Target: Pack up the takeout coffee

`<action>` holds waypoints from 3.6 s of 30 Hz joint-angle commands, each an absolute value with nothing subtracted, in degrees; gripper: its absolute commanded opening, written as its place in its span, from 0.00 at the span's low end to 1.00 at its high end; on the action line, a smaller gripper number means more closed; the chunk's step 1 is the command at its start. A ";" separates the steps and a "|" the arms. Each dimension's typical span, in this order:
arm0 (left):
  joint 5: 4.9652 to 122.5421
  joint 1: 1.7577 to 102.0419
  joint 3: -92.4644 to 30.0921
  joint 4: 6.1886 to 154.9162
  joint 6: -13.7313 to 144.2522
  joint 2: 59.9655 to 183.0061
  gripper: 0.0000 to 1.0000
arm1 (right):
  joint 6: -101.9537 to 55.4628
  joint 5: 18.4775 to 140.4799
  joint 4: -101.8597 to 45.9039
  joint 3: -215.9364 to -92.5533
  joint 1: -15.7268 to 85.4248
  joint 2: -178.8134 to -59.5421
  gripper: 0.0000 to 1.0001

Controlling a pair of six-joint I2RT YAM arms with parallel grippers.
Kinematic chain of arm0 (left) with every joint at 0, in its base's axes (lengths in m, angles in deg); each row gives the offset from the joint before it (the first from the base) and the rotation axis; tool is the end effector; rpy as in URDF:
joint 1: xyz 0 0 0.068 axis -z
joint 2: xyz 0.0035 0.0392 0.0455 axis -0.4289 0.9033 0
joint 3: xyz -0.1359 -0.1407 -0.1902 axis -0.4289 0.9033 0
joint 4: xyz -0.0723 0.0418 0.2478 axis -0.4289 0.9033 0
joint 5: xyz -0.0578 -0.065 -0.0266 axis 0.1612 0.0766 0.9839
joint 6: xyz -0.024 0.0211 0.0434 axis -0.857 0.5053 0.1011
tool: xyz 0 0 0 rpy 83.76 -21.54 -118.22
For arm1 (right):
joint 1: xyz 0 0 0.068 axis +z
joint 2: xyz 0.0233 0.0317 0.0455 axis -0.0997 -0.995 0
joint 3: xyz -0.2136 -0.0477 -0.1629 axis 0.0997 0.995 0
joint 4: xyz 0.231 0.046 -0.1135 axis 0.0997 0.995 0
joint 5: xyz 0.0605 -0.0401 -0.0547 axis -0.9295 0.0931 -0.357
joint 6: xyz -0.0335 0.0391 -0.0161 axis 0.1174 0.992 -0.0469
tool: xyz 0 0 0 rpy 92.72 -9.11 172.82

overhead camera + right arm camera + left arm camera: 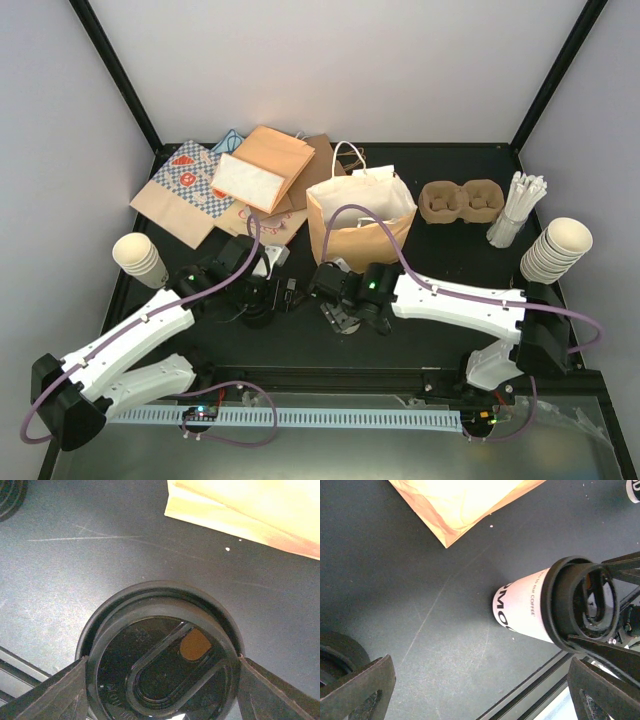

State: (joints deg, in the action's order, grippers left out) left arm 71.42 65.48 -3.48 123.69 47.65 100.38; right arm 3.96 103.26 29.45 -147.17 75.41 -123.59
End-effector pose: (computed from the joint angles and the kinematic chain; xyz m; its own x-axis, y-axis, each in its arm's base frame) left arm 0.1359 -0.1272 0.2611 -0.8848 0.1316 -0.4470 0.3667 0.7886 -0.4937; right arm 0.1061 0.2584 0.2583 -0.7678 -0.5263 -0.3653 -0.5384 0.8391 -0.0772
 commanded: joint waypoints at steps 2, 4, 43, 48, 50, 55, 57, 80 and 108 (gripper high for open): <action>70.17 64.74 -4.89 125.01 48.38 98.83 0.97 | 4.26 105.92 29.79 -148.78 75.77 -119.92 0.76; 70.09 64.61 -4.96 125.10 48.45 98.73 0.97 | 4.39 106.77 30.46 -149.04 75.77 -119.53 0.76; 53.12 60.73 -27.76 134.80 51.58 98.61 0.99 | -14.44 116.49 32.43 -188.34 75.56 -112.55 0.73; 53.97 60.64 -29.99 133.88 52.32 100.68 0.99 | -16.84 124.36 29.30 -189.98 75.59 -110.94 0.72; 54.68 60.64 -30.80 133.41 53.05 101.55 0.99 | -17.74 126.98 27.90 -189.71 75.57 -109.96 0.71; 57.42 60.60 -32.49 131.90 55.21 104.33 0.99 | -20.67 132.20 24.81 -188.14 75.59 -107.33 0.70; 58.12 60.64 -33.34 131.31 56.16 105.79 0.99 | -21.76 133.84 24.19 -187.68 75.58 -106.71 0.70; 56.65 59.77 -53.15 126.65 75.33 131.73 0.99 | -22.22 134.80 24.61 -175.22 68.06 -105.47 0.65; 63.48 58.92 -50.35 126.85 80.13 128.22 0.96 | -15.09 104.38 40.91 -179.70 54.08 -113.81 0.65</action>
State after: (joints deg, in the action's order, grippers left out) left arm 61.54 59.11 -50.24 126.71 77.64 129.82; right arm -16.13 107.70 36.94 -177.39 54.45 -114.72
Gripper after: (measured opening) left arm 0.962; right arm 0.739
